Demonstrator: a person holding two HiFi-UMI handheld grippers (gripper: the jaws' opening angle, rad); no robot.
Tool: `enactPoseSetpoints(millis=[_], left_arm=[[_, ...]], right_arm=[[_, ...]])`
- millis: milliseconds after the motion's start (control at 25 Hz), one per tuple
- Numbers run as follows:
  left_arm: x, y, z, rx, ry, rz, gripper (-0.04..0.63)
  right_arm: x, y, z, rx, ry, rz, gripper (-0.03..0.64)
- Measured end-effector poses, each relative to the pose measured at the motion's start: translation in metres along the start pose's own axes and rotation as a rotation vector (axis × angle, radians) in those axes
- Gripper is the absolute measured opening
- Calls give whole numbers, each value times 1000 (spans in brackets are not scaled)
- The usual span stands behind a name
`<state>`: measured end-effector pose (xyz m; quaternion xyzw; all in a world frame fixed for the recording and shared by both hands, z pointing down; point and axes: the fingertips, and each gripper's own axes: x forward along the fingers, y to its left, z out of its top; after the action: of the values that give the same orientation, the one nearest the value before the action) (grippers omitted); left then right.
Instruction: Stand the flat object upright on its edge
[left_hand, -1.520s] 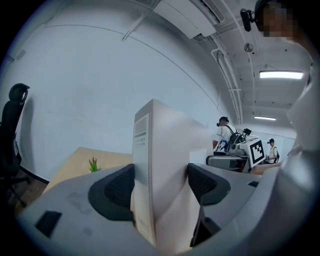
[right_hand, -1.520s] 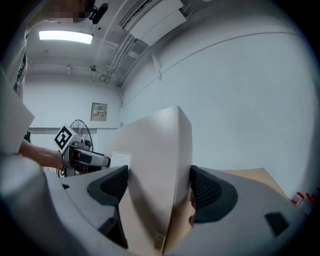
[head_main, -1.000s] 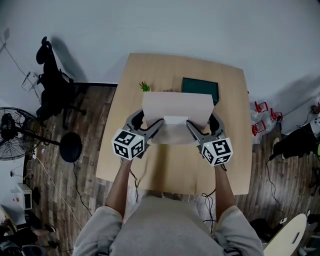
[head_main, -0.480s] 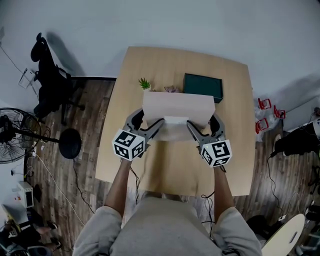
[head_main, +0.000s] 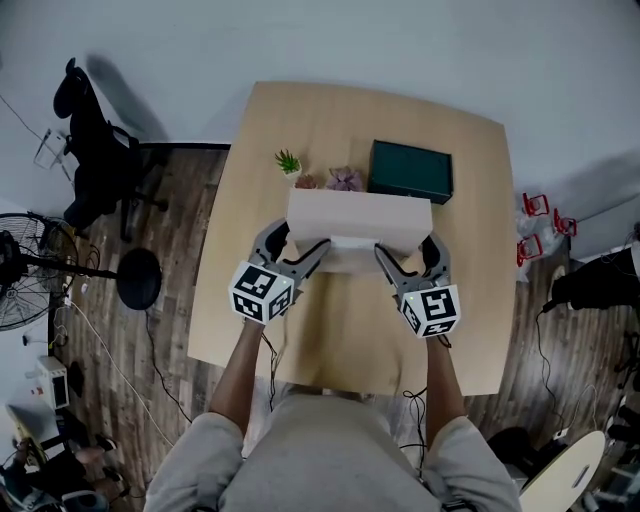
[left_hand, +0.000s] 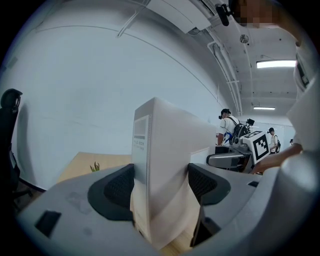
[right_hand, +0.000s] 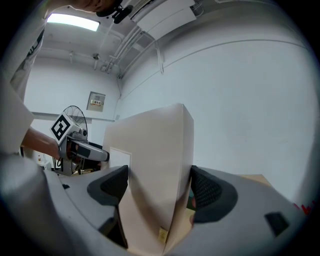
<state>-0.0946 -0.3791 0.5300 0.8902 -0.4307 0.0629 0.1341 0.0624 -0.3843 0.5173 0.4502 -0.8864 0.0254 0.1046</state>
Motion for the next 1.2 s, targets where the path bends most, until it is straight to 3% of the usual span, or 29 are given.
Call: enactPoseSetpoints(millis=[1200], left_arm=[[-15,-19,-17,111,-37,31,323]], right_arm=[[-19,12,-18,-56,0,-4,400]])
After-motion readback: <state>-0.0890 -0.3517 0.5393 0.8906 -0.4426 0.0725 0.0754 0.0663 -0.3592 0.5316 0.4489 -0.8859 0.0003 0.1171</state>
